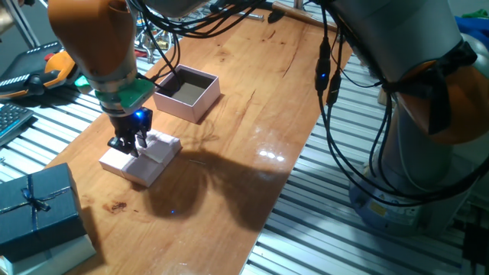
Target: Cover the box
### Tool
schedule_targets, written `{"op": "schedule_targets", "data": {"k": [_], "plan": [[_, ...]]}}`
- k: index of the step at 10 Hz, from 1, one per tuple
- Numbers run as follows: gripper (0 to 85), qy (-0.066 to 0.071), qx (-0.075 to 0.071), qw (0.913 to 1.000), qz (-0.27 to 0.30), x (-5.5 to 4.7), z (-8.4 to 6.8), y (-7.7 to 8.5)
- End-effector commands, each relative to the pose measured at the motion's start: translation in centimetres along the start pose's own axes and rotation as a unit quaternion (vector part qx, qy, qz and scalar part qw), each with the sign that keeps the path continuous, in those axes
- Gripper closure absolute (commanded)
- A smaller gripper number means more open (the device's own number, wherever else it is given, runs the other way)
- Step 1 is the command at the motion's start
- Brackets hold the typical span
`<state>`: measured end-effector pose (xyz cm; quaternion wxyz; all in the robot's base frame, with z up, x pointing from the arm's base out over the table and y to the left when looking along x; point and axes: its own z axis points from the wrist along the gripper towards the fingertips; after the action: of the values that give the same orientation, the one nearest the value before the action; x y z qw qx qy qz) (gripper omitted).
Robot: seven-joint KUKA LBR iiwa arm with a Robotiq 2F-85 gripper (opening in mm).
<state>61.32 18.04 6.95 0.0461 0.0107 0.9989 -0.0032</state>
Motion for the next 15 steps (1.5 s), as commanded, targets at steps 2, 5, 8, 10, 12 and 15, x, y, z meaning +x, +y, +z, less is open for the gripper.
{"op": "schedule_targets", "data": {"k": [2, 5, 8, 10, 12, 15], "plan": [[51.0, -0.002, 0.0, 1.0, 0.003, -0.2, 0.3, -0.1], [51.0, -0.002, -0.002, 1.0, 0.004, -0.5, 0.5, -0.3], [51.0, -0.002, -0.001, 1.0, 0.005, -0.7, 0.7, -0.5], [51.0, -0.002, 0.001, 1.0, 0.007, -0.7, 0.8, -0.5], [51.0, -0.003, 0.002, 1.0, 0.007, -0.8, 0.9, -0.7], [51.0, -0.002, 0.001, 1.0, 0.007, -1.0, 1.1, -1.0]]}}
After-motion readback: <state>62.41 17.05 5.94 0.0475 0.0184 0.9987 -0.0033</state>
